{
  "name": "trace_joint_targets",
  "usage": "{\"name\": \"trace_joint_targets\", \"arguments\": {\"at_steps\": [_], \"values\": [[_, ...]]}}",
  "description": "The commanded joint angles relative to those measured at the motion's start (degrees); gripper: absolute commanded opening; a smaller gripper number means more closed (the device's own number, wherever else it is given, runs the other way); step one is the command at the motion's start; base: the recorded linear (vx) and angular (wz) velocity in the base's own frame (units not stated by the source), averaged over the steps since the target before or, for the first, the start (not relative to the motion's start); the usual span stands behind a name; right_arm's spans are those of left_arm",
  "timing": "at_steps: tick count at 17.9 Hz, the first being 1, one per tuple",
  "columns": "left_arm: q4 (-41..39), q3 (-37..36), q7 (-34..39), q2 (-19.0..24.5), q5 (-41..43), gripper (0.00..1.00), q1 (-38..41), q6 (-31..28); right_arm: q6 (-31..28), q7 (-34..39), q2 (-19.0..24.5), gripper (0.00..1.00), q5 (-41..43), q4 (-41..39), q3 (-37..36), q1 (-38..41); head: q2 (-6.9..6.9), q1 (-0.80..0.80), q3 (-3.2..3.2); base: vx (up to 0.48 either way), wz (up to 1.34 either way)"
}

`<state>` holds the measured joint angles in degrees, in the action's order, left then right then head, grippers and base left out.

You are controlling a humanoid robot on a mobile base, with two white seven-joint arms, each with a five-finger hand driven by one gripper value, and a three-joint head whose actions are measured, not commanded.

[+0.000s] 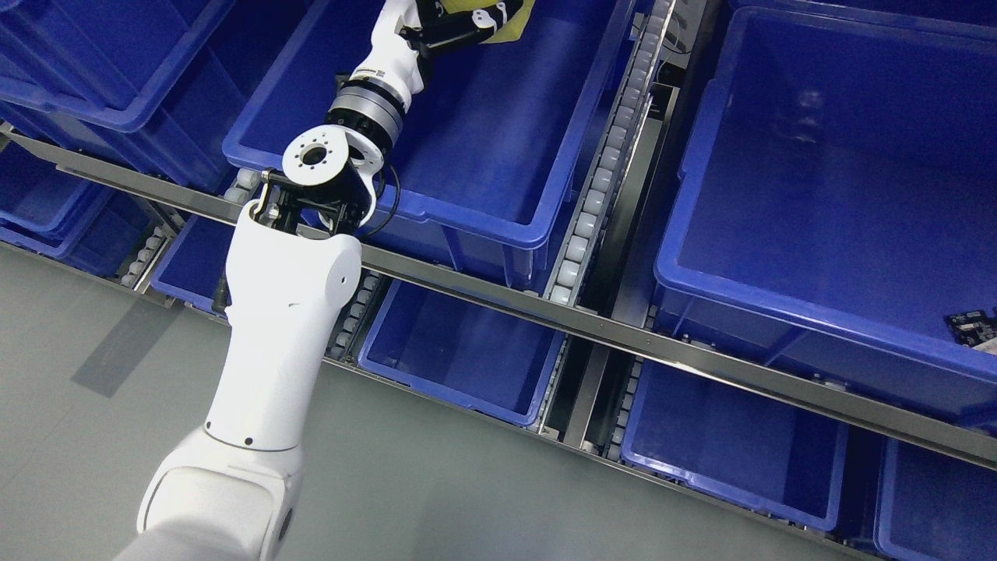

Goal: Move yellow foam block to right shelf middle
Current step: 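Extend the left hand over a blue bin on the shelf and open it, then withdraw the open left hand from the bin, leaving the cube inside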

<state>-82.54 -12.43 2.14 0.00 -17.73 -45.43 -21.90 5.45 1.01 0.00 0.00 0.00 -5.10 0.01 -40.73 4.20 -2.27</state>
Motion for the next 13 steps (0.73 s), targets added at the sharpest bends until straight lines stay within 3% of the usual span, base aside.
{"name": "trace_joint_targets", "arguments": {"at_steps": [1, 4, 10, 13], "values": [[5.19, -3.75, 0.49, 1.0, -0.82, 0.98, -1.06, -0.86, 0.09, 0.04, -1.0, 1.0, 0.0, -1.0, 0.0, -0.19, 0.0, 0.0, 0.0, 0.0, 0.0], [3.36, -3.04, -0.29, 1.0, -0.91, 1.0, -1.07, 2.37, 0.09, 0.04, -1.0, 1.0, 0.09, -1.0, 0.0, -0.18, 0.0, 0.0, 0.0, 0.0, 0.0], [-4.02, -3.13, -5.48, 1.0, -0.73, 1.0, 9.55, 21.35, 0.09, 0.04, -1.0, 1.0, 0.0, -1.0, 0.0, -0.1, 0.0, 0.0, 0.0, 0.0, 0.0], [-8.68, -1.73, -5.48, 1.0, -0.73, 1.0, 13.86, 22.61, 0.09, 0.04, -1.0, 1.0, 0.0, -1.0, 0.0, -0.18, 0.0, 0.0, 0.0, 0.0, 0.0]]}}
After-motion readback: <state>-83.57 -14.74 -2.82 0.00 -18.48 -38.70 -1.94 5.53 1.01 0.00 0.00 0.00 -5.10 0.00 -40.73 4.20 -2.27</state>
